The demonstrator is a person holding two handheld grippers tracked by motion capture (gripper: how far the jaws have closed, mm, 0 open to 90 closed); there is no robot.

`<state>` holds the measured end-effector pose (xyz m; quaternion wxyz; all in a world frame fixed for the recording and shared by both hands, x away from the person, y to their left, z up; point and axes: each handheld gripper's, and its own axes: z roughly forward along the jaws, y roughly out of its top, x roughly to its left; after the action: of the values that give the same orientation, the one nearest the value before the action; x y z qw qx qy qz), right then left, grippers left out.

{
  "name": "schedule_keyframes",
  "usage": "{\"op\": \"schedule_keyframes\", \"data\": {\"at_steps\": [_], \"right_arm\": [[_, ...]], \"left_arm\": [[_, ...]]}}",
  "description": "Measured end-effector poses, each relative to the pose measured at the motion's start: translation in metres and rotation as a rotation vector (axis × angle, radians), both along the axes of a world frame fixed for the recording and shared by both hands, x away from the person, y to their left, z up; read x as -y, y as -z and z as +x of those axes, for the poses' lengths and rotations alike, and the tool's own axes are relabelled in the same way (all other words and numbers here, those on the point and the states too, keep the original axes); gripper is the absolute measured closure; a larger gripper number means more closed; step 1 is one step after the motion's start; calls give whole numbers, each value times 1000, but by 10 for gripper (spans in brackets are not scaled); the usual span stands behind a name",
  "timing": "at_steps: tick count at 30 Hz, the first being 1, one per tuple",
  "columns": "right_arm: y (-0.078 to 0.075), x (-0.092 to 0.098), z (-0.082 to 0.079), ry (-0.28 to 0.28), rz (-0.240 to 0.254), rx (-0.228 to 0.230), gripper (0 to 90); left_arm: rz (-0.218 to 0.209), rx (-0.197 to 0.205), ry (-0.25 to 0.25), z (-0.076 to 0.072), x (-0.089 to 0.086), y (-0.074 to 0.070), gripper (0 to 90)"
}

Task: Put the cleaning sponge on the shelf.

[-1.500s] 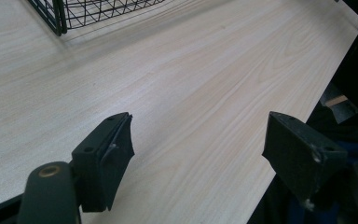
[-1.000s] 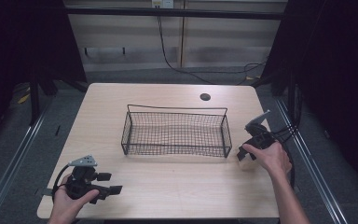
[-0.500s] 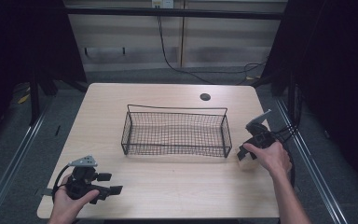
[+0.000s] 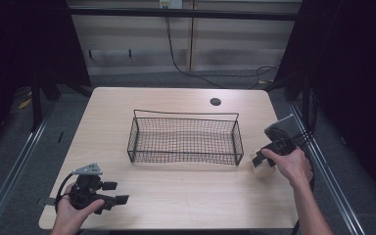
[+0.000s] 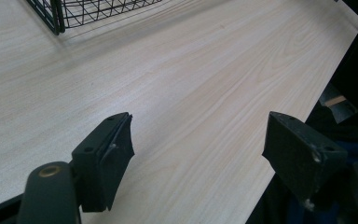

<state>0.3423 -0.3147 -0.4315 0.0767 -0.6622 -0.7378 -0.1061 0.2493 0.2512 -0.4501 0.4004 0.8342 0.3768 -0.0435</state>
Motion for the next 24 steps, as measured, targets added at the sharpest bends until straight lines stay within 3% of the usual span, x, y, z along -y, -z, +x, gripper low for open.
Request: {"op": "schedule_keyframes", "data": {"at_steps": [12, 24], "right_arm": [[-6, 4, -4, 2, 11, 13, 270], [-25, 6, -7, -10, 10, 26, 271]], "left_arm": [[-4, -3, 3, 0, 0, 0, 235], [-8, 6, 0, 0, 0, 0, 225]]}}
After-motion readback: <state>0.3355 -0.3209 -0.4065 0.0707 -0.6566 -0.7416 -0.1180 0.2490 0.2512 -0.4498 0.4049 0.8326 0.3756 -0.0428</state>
